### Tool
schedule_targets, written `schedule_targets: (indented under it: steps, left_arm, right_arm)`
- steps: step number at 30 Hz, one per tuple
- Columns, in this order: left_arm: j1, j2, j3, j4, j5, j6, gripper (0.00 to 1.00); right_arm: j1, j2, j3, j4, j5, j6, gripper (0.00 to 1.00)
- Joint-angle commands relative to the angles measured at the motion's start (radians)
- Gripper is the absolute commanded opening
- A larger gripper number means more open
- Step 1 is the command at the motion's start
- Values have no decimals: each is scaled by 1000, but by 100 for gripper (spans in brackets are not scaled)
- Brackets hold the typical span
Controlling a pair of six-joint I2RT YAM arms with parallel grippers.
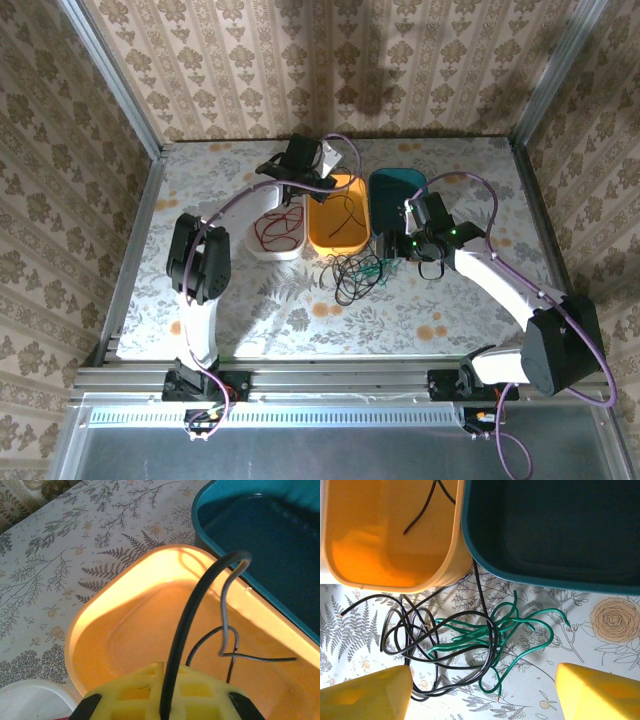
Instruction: Untangle the cables
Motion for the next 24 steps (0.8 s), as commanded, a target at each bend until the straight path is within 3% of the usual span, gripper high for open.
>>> schedule_targets:
  steps: [1, 8, 13, 19, 24]
  left_arm:
    - [6, 15, 41, -72, 40, 8, 0]
    - [2, 41, 23, -78, 46, 6, 0]
    - [-12, 33, 29, -61, 27, 30, 46]
    - [-41, -74, -35, 71, -35, 75, 68]
    - [-85, -212, -168, 159, -54, 176, 74]
  right_arm:
    - [0, -22, -5, -23, 32, 0, 77]
    - [1, -12, 2, -24, 38, -1, 77]
    - [1, -20, -6, -19, 39, 3, 77]
    - [0, -40, -28, -13, 49, 12, 77]
    - [1, -37, -33, -9, 47, 10, 77]
